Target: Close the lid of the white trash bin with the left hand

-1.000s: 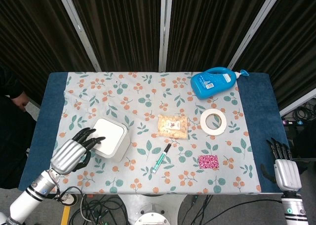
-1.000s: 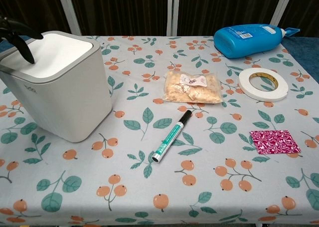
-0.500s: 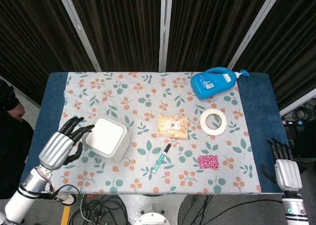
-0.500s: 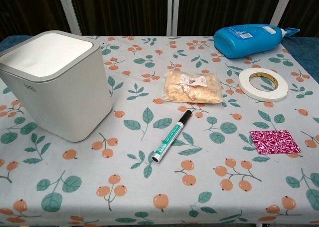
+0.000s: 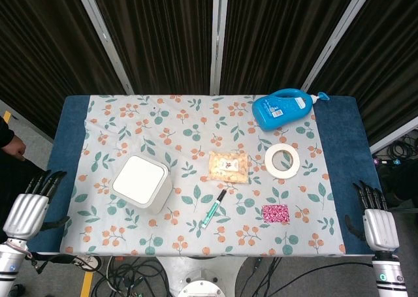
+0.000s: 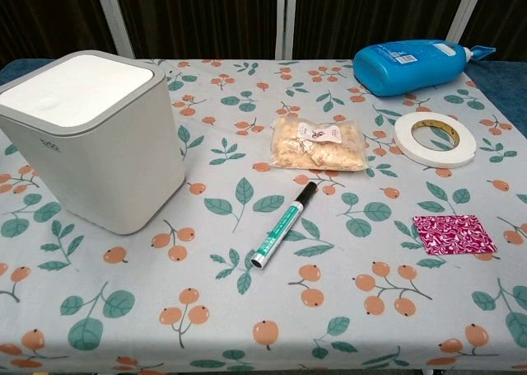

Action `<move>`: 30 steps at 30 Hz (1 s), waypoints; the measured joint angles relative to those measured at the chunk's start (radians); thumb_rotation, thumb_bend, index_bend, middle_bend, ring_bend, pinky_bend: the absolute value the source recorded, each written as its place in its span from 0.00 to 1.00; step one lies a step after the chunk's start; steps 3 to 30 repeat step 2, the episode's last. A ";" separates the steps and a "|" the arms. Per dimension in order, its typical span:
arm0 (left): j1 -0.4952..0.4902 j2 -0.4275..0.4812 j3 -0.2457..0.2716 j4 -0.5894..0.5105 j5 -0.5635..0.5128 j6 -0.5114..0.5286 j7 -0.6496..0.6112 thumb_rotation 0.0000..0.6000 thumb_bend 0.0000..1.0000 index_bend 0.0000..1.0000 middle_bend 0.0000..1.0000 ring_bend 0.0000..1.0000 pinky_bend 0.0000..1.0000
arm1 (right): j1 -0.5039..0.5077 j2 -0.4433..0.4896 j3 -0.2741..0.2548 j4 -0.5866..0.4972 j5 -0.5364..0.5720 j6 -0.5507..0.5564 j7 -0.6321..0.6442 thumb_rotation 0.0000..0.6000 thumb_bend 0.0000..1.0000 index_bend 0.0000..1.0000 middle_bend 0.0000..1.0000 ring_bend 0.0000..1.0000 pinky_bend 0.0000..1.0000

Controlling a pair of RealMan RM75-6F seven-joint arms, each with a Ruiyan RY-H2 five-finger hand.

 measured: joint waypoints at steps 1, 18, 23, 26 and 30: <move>0.003 -0.004 0.003 0.007 0.000 -0.002 -0.001 1.00 0.00 0.01 0.04 0.00 0.06 | 0.001 0.000 0.000 -0.002 -0.001 0.000 -0.003 1.00 0.32 0.00 0.00 0.00 0.00; 0.005 -0.009 0.006 0.013 0.001 -0.003 0.002 1.00 0.00 0.01 0.04 0.00 0.05 | 0.002 -0.001 0.000 -0.004 -0.002 0.000 -0.005 1.00 0.32 0.00 0.00 0.00 0.00; 0.005 -0.009 0.006 0.013 0.001 -0.003 0.002 1.00 0.00 0.01 0.04 0.00 0.05 | 0.002 -0.001 0.000 -0.004 -0.002 0.000 -0.005 1.00 0.32 0.00 0.00 0.00 0.00; 0.005 -0.009 0.006 0.013 0.001 -0.003 0.002 1.00 0.00 0.01 0.04 0.00 0.05 | 0.002 -0.001 0.000 -0.004 -0.002 0.000 -0.005 1.00 0.32 0.00 0.00 0.00 0.00; 0.005 -0.009 0.006 0.013 0.001 -0.003 0.002 1.00 0.00 0.01 0.04 0.00 0.05 | 0.002 -0.001 0.000 -0.004 -0.002 0.000 -0.005 1.00 0.32 0.00 0.00 0.00 0.00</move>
